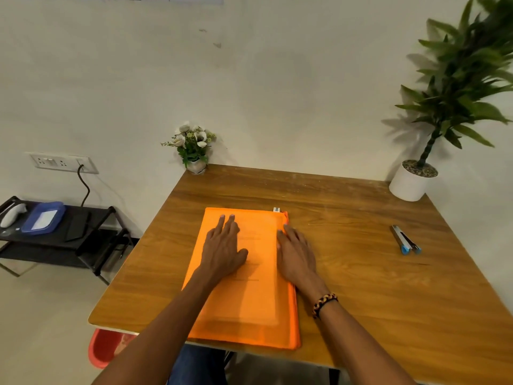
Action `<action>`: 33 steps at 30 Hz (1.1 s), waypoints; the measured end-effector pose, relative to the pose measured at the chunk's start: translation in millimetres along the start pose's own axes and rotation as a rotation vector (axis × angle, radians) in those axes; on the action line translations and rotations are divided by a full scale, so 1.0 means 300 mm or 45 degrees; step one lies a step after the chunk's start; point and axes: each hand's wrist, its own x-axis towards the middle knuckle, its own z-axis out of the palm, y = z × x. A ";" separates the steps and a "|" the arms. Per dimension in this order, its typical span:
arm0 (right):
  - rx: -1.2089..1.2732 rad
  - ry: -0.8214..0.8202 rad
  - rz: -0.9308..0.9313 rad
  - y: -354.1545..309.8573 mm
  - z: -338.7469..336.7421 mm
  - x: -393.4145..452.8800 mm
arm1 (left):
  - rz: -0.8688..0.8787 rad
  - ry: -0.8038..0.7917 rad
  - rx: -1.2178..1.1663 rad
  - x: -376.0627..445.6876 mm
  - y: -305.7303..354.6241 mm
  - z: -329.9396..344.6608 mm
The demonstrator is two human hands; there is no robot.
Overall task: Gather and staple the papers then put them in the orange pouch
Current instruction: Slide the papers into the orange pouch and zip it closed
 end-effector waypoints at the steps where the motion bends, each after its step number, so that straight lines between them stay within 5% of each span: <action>1: -0.014 0.035 -0.025 0.006 -0.001 -0.001 | 0.095 -0.019 -0.033 0.027 0.021 -0.001; 5: 0.022 0.140 -0.088 0.021 0.002 0.015 | 0.387 -0.114 0.008 0.149 0.134 0.035; 13: 0.594 0.179 0.084 0.092 -0.051 0.129 | 0.306 -0.077 -0.067 0.216 0.200 0.148; 20: 0.300 -0.126 0.102 0.081 -0.102 0.291 | 0.291 -0.062 -0.103 0.219 0.197 0.150; 33: 0.000 -0.303 -0.010 0.105 -0.158 0.392 | 0.293 -0.101 -0.077 0.215 0.203 0.131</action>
